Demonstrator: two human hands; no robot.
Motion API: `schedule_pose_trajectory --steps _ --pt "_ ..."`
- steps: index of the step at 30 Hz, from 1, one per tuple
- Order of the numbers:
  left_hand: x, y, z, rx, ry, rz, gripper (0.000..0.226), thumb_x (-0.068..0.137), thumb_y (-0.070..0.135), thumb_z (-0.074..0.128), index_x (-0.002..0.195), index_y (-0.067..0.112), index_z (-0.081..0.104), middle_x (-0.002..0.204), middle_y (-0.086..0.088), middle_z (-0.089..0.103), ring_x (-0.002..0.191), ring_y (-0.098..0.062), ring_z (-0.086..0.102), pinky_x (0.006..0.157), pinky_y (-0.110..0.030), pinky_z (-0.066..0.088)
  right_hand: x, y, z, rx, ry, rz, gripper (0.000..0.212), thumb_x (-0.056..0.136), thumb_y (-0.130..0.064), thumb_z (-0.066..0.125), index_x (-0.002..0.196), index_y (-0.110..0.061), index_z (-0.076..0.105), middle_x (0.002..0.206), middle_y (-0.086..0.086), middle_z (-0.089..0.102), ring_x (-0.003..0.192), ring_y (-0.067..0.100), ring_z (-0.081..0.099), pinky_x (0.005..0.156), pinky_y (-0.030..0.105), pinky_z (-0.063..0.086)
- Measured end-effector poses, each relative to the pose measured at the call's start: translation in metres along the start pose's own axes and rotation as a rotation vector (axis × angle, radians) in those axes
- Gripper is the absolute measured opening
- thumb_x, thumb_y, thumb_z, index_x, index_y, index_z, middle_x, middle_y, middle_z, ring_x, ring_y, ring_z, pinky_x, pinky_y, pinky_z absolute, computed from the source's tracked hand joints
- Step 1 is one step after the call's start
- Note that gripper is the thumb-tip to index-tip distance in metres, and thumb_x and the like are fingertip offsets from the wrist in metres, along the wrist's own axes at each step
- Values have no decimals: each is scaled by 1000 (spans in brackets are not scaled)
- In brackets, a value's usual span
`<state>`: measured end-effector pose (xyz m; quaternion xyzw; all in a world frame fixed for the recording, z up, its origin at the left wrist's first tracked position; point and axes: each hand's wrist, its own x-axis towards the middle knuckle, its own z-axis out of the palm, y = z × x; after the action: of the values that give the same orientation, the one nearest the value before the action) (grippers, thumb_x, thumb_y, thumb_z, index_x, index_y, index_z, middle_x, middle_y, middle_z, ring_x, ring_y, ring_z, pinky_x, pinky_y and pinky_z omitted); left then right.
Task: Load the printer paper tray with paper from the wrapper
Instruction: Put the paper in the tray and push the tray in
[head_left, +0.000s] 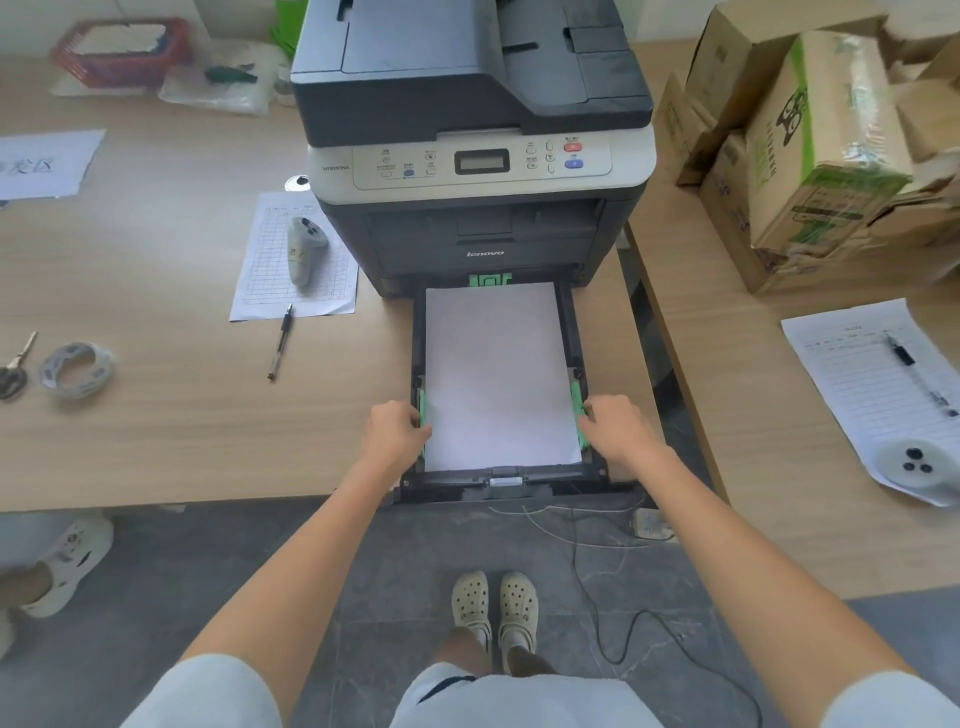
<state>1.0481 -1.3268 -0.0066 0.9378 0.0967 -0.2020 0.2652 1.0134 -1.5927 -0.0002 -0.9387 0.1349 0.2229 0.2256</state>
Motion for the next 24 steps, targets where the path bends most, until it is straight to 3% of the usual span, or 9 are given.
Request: schedule_pose_trajectory --steps 1,2,3,5,11,15,18,24 --pt "-5 0 -3 -29 -21 14 10 82 9 58 75 10 65 67 -12 55 67 -29 53 64 -33 44 -6 0 -3 -2 6 -4 26 93 -20 45 106 -4 59 105 16 66 87 31 63 79 45 55" --pt "-11 0 -5 -59 -43 14 16 84 8 57 96 6 68 81 -14 63 79 -32 60 74 -34 48 -12 -1 -7 -9 14 -11 27 92 -18 44 110 -4 59 109 16 65 93 32 62 82 44 54" --pt "-15 -1 -7 -74 -66 16 29 86 8 56 113 2 63 97 -16 66 90 -31 62 82 -33 48 -17 -1 -10 -14 22 -18 28 92 -16 44 113 -6 58 113 16 64 97 33 61 85 43 53" --pt "-27 0 -12 -108 -91 37 41 88 6 54 128 1 52 112 -20 66 88 -26 60 82 -28 46 -29 -1 -16 -24 52 -28 29 90 -14 44 116 -11 58 117 14 62 102 32 59 86 42 52" --pt "-65 -10 -26 -156 -64 148 40 85 4 53 125 6 56 100 -15 68 79 -21 55 61 -22 44 -69 -6 -27 -21 170 -36 27 88 -10 44 109 -17 59 116 10 65 102 30 59 86 41 51" --pt "-90 -27 -36 -187 -22 201 34 86 8 52 119 9 60 103 -13 68 84 -21 56 74 -27 41 -99 -6 -26 19 205 -33 27 86 -7 45 108 -15 60 114 9 65 100 29 60 86 41 52" --pt "-105 -45 -42 -163 43 196 32 89 11 46 116 14 62 105 -11 67 91 -24 59 81 -32 47 -119 -1 -21 66 268 -20 29 84 -2 43 106 -12 60 112 13 65 96 29 60 85 43 52" --pt "-131 -84 -30 -106 210 264 56 74 -20 37 111 14 63 112 -9 67 97 -28 60 80 -39 52 -153 25 5 143 292 76 26 86 -1 45 106 -8 60 112 17 64 100 33 59 84 40 51"
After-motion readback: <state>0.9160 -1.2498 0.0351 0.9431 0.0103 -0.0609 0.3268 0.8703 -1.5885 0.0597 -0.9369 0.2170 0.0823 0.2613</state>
